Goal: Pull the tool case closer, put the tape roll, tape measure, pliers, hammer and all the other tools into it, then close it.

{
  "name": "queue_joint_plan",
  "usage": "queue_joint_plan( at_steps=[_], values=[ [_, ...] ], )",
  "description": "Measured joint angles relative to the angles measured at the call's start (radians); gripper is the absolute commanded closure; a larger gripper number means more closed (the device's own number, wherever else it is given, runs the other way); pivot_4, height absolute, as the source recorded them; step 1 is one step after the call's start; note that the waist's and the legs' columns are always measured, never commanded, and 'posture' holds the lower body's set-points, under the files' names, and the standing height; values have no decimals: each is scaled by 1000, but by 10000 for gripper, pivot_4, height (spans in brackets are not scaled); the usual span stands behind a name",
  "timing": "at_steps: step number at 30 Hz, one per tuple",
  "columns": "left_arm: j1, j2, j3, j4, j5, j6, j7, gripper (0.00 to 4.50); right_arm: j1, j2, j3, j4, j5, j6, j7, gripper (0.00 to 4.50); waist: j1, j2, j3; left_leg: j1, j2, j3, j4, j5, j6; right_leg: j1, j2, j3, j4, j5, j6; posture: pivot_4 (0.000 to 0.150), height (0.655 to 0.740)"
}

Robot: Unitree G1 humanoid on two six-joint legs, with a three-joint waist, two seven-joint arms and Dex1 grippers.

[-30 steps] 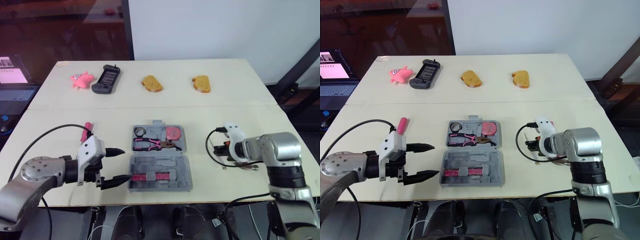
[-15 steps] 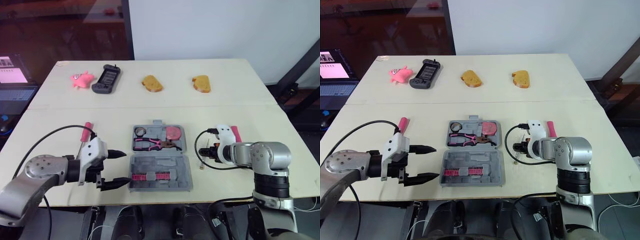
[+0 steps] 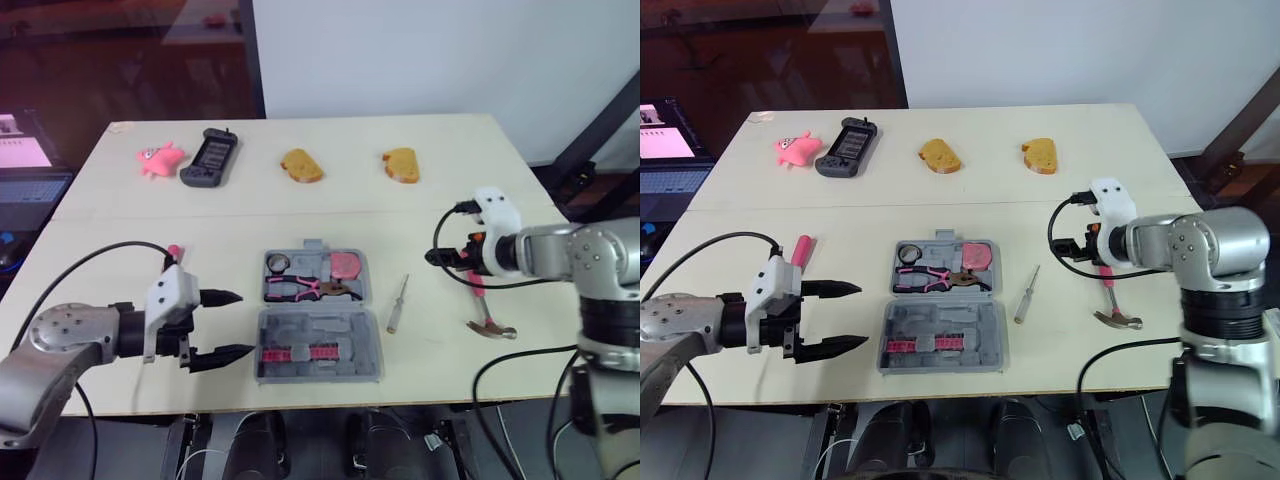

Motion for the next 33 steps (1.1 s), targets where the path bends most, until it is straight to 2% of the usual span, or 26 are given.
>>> queue_joint_plan(
  at_steps=[4, 6, 9, 12, 19, 23, 28, 31, 33],
  values=[
    [20, -51, 38, 24, 4, -78, 11, 0, -50, -180, 231, -75, -121, -327, 381, 330, -2, -1, 1, -1, 0, 0, 0, 0, 0, -1, 0, 0, 0, 0, 0, 1500, 7188],
    [55, -66, 59, 30, 11, -108, 18, 0, -109, -249, 368, -52, -244, -543, 617, 330, -6, 0, 2, -1, 0, 1, 1, 0, 0, -1, 0, 0, 0, 0, 0, 1500, 7188],
    [97, -77, 64, 33, 25, -129, 27, 0, -144, -261, 491, 22, -452, -920, 852, 330, -5, -1, 2, -1, 1, 1, 2, 0, 0, -1, 0, -1, 0, 0, 0, 1500, 7188],
    [126, -97, 69, 29, 25, -136, 49, 0, -162, -184, 559, 136, -573, -1184, 990, 330, -3, -1, 2, -1, 1, 1, 3, 0, 0, 0, 0, -1, 0, 0, 0, 1500, 7188],
    [241, -130, 111, -39, 25, -150, 90, 0, -235, 7, 649, 504, -859, -1692, 995, 330, -4, 0, 3, -1, 1, 3, 4, 4, -7, 0, 0, -1, 1, 0, 0, 1500, 7188],
    [279, -146, 129, -70, 25, -151, 114, 0, -244, 86, 663, 621, -949, -1839, 966, 330, -1, 0, 3, -1, 1, 3, 4, 5, -8, 0, 0, -1, 2, 0, 0, 1500, 7188],
    [287, -147, 131, -86, 26, -151, 138, 0, -243, 147, 676, 716, -1018, -1919, 948, 330, -1, 0, 3, -1, 1, 2, 5, 5, -8, 1, 0, -2, 2, 0, 0, 1500, 7188],
    [289, -147, 132, -86, 26, -151, 146, 0, -241, 163, 676, 741, -1042, -1934, 941, 8133, -2, 0, 3, -1, 1, 2, 5, 5, -8, 1, 0, -2, 2, 0, 0, 1500, 7188],
    [290, -147, 132, -86, 26, -151, 149, 0, -240, 181, 676, 758, -1058, -1938, 929, 17618, -3, 0, 3, 0, 1, 2, 5, 5, -8, 1, 0, -2, 2, 0, 0, 1500, 7188]
  ],
)
